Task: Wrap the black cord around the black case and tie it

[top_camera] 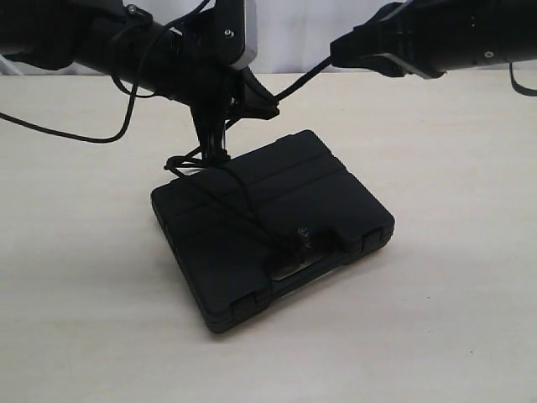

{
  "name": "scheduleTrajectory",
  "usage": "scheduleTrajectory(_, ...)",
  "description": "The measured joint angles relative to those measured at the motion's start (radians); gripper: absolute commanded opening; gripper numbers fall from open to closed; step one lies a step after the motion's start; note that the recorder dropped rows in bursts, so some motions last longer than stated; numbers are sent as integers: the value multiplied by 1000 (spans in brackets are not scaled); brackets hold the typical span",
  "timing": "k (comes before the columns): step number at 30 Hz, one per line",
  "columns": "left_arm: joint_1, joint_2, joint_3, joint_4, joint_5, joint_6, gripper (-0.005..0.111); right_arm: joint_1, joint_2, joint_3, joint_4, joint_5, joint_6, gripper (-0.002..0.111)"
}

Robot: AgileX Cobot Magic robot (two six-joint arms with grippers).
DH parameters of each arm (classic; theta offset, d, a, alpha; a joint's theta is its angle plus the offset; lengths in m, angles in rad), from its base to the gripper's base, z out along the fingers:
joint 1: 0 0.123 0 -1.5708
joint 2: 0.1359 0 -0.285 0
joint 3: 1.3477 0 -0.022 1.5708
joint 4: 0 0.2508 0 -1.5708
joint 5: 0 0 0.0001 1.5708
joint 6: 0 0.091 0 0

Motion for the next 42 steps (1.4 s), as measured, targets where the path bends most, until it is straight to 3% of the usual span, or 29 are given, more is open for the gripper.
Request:
scheduleTrajectory(4,0,0,0,-32,-113,-49,0,0,0,-3,-198,4,220,74)
scheduleTrajectory(11,0,-67,0,-129,-351,-68,0,0,6,12,-776,188,838,73)
scheduleTrajectory(16,0,-90,0,-157,-467,-82,0,26,27,159,-713,149,901,73)
scheduleTrajectory(22,2,-90,0,-159,-532,-91,0,174,76,391,-664,-218,1061,73)
scheduleTrajectory(27,2,-95,0,-202,-591,-92,0,270,214,420,-562,-445,1095,73)
scheduleTrajectory(30,2,-113,0,-208,-593,-92,0,276,283,421,-514,-527,1095,73)
scheduleTrajectory(32,2,-135,0,-208,-593,-92,0,276,331,421,-497,-575,1098,67)
scheduleTrajectory(34,2,-143,0,-208,-593,-92,0,276,349,421,-490,-594,1100,54)
scheduleTrajectory(36,2,-144,0,-208,-596,-92,0,278,351,421,-474,-613,1111,28)
scheduleTrajectory(39,2,-144,0,-210,-652,-92,0,278,351,421,-467,-653,1129,4)
scheduleTrajectory(42,2,-144,0,-228,-755,-95,0,274,353,418,-490,-672,1127,4)
